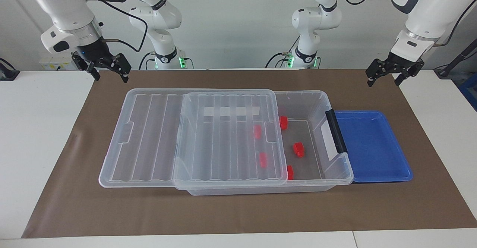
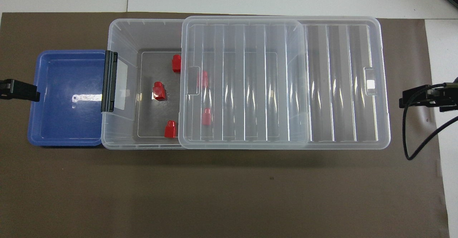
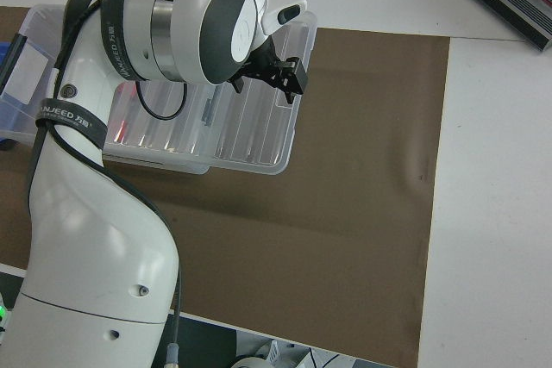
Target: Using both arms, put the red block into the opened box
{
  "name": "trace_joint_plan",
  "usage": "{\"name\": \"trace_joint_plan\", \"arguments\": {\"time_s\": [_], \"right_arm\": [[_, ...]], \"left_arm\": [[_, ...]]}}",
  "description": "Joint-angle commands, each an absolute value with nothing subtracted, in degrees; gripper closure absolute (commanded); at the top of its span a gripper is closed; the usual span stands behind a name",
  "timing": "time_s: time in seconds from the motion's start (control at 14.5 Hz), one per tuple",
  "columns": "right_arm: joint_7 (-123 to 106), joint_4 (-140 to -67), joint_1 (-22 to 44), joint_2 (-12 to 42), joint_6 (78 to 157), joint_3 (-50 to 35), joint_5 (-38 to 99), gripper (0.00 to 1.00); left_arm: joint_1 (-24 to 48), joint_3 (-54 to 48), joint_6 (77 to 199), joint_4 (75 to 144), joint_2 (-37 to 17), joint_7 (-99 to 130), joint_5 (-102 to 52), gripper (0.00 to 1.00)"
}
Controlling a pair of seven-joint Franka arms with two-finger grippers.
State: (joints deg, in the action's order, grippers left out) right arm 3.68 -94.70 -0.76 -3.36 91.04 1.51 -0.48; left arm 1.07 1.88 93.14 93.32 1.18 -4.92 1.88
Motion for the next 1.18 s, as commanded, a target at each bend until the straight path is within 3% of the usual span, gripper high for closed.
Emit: {"name": "trace_joint_plan", "arguments": {"time_s": [0.0,0.28,0.48,1.11], "right_arm": [[-3.14,-97.90,-2.63,-4.22,93.95,1.32,0.97,1.00],[-12.10,-103.26,-7.28,-2.82,102.81,1.32,0.97,1.00],[-19.14,-103.36,-9.58,1.57,108.44,1.32,0.88,1.00],[-20.92,-102.83,-7.12,10.72,123.04,0.00,1.66,1.00]], "left_arm": [[0.70,1.67,92.46,93.16,1.49,-5.54,1.05,0.00],[0.79,1.67,92.55,93.16,1.49,-5.54,1.05,0.00],[0.79,1.67,92.55,93.16,1.49,-5.54,0.97,0.00],[0.79,1.67,92.55,93.16,1.49,-5.54,1.05,0.00]]}}
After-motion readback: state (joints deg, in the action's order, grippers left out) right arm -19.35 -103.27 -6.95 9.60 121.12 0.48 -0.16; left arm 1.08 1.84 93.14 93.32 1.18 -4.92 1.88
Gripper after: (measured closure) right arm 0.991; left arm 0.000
